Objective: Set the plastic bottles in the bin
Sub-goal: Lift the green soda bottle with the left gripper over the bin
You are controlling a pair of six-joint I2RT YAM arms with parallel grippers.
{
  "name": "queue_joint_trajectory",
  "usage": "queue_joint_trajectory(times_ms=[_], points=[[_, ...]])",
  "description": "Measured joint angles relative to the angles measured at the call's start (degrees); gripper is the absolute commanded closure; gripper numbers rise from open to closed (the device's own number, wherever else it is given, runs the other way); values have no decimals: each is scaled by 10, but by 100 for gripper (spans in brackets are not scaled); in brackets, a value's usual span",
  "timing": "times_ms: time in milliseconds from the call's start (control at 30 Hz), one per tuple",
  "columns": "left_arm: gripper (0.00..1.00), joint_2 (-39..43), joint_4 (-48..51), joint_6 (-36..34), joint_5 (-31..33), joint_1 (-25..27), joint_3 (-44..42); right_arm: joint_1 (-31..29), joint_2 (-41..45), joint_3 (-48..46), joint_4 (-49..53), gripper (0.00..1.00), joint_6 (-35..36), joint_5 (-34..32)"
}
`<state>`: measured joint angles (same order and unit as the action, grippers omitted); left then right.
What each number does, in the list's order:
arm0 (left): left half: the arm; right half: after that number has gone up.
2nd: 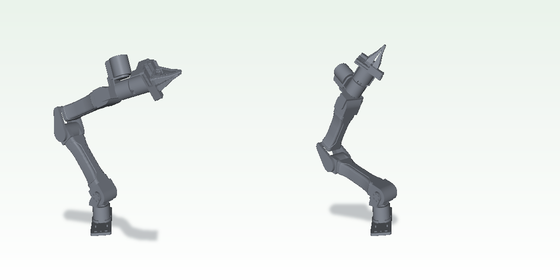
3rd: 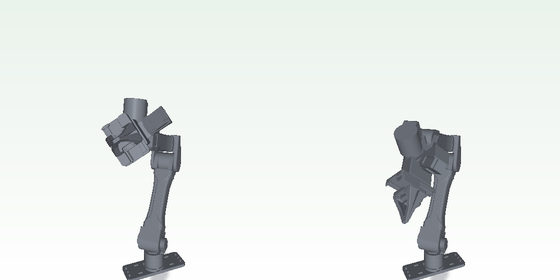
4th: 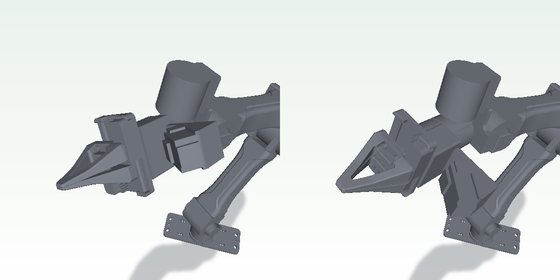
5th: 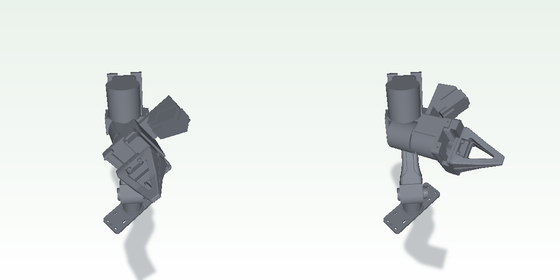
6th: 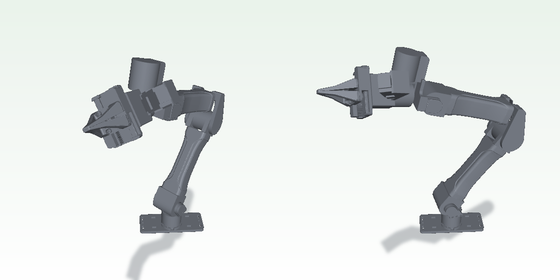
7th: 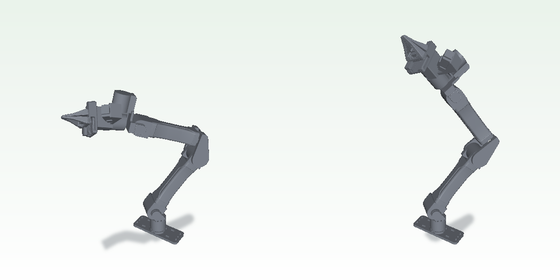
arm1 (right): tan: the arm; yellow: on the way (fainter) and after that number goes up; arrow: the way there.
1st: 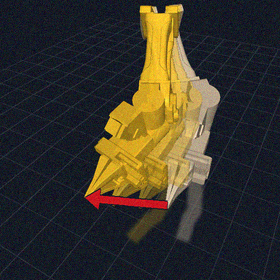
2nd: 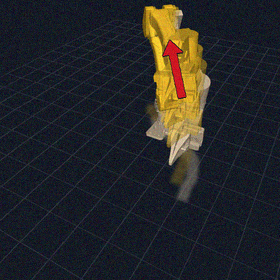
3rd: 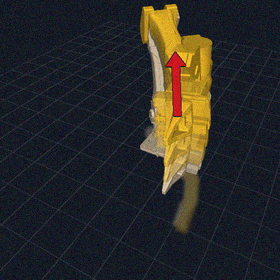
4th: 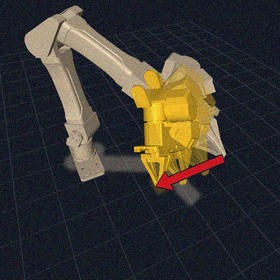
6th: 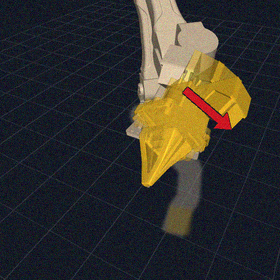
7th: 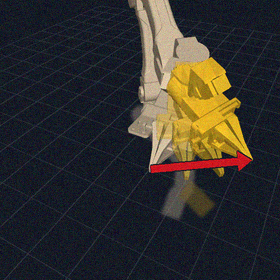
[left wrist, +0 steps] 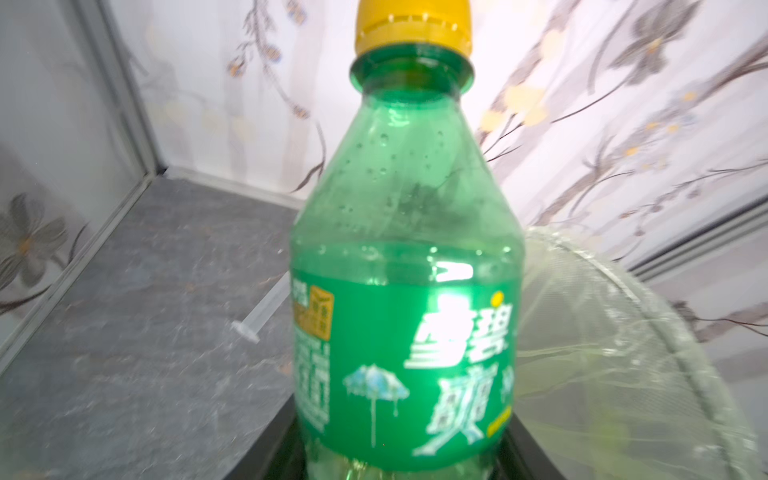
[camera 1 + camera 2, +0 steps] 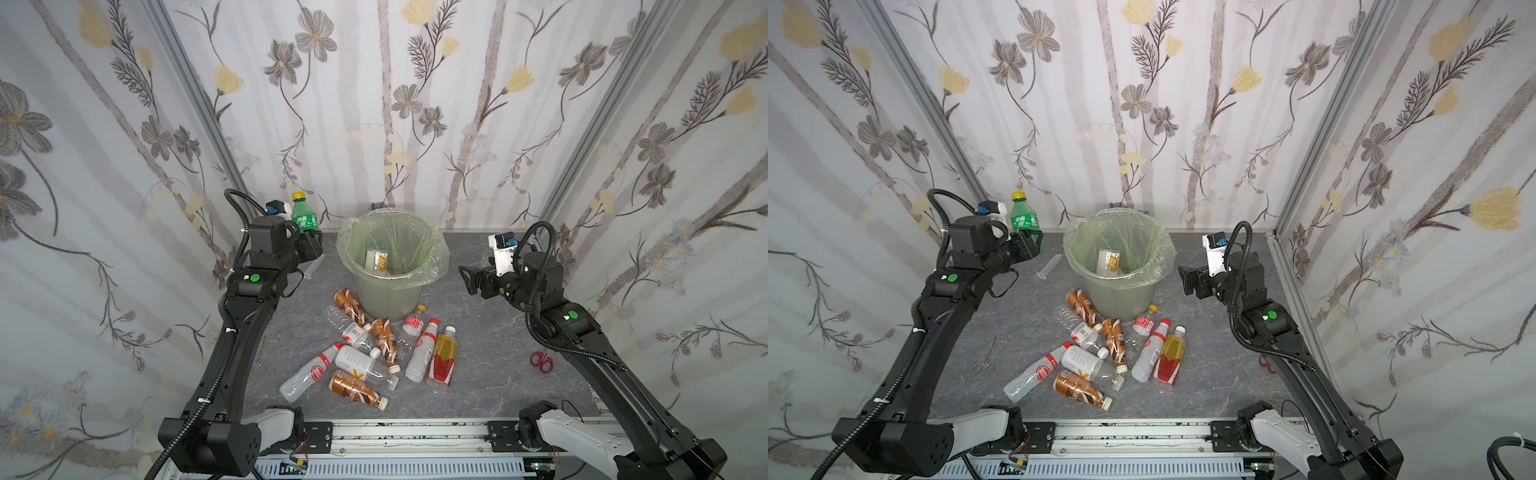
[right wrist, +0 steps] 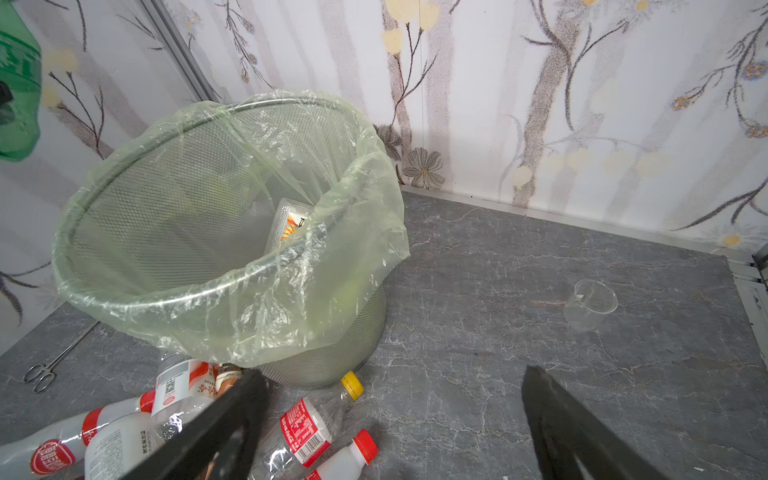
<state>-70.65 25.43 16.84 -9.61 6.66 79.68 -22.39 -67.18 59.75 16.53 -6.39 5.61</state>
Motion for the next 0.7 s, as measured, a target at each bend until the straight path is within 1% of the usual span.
queue_joint_trajectory(times_ms=[133, 300, 400, 700], points=[[48, -16, -2, -2, -38, 35, 43, 0, 5, -5, -3, 4, -5, 0], [48, -59, -1, -14, -96, 86, 66, 0, 13, -5, -9, 4, -7, 0], [48, -78, 1, -18, -117, 106, 75, 0, 17, -5, -8, 4, -7, -2], [46, -102, 1, -29, -132, 136, 69, 0, 28, -10, -7, 4, -11, -11]])
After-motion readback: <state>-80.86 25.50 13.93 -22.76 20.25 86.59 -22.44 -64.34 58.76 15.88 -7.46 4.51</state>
